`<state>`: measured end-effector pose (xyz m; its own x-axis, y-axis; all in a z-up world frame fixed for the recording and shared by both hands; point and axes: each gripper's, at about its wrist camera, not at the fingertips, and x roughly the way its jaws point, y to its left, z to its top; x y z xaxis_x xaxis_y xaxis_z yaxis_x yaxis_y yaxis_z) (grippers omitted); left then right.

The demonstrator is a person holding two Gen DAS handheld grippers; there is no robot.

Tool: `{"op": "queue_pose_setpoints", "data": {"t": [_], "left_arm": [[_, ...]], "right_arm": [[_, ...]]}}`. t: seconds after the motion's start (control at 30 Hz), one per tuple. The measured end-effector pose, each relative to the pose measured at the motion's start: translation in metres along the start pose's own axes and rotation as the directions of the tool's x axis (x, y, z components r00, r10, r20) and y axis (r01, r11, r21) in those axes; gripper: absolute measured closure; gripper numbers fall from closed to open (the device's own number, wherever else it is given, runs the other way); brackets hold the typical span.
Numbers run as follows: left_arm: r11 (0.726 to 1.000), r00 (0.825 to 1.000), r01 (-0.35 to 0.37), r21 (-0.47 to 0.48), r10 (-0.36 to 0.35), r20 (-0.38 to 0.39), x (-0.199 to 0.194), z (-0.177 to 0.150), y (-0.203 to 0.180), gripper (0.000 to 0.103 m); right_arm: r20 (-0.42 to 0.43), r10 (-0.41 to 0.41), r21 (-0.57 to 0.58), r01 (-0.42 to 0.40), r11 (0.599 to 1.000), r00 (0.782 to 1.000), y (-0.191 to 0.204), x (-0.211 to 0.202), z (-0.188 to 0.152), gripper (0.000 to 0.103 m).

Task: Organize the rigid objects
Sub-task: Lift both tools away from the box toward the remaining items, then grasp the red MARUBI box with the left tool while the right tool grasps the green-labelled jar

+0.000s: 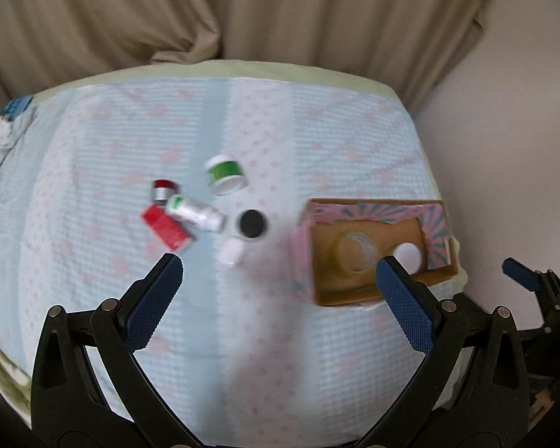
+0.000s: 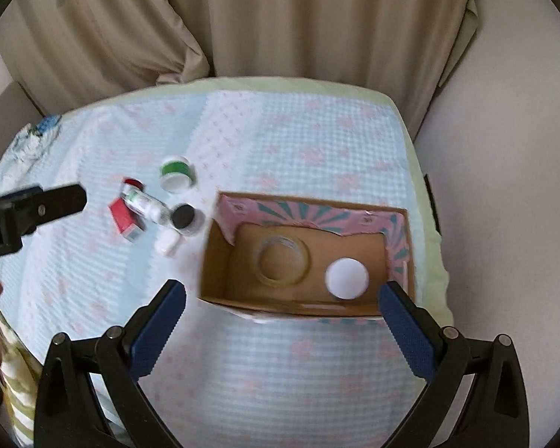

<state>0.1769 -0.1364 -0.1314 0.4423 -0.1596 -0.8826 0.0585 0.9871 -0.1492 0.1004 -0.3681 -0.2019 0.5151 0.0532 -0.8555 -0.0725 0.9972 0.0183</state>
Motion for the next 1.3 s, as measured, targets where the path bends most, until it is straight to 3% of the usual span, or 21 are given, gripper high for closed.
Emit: {"op": "queue_pose_setpoints", "data": {"t": [0.27,0.4,0.57,0.8,1.0,1.3], "left_arm": [[0.999,0.999,-0.047,-0.001,0.047,-0.016,-0.001,0.009,0.108,0.0],[0.999,0.995,-0.026,-0.048,0.021,-0.099,0.02,0.017,0.157,0.0],[0.991,0.991,-0.028,-0.129,0.012,-0.131,0.053,0.023,0.207,0.0],[0.977,0.978,-0.059,-0.203,0.016,-0.208,0.113,0.029,0.229,0.0],[0.953,0.952,-0.084,-0.292,-0.01,-0.305,0.177,0.032,0.23,0.0],[0.902,0.894,-0.166,-0.399,-0.033,-0.447,0.27,0.019,0.233,0.007]], "right_arm": [[0.037,0.013,0.072,-0.016,0.997,0.999,0.075,-0.006,0.027,0.0],[0.038,0.021,0.126,-0.026,0.992,0.999,0.109,0.005,0.042,0.0],[0.011,0.039,0.15,-0.04,0.988,0.999,0.147,0.039,0.063,0.0],[-0.054,0.064,0.121,-0.057,0.991,0.997,0.176,0.095,0.097,0.0],[-0.122,0.066,0.035,-0.062,0.997,0.99,0.188,0.155,0.134,0.0],[-0.219,0.059,-0.082,-0.079,0.994,0.974,0.195,0.251,0.175,0.0]]}}
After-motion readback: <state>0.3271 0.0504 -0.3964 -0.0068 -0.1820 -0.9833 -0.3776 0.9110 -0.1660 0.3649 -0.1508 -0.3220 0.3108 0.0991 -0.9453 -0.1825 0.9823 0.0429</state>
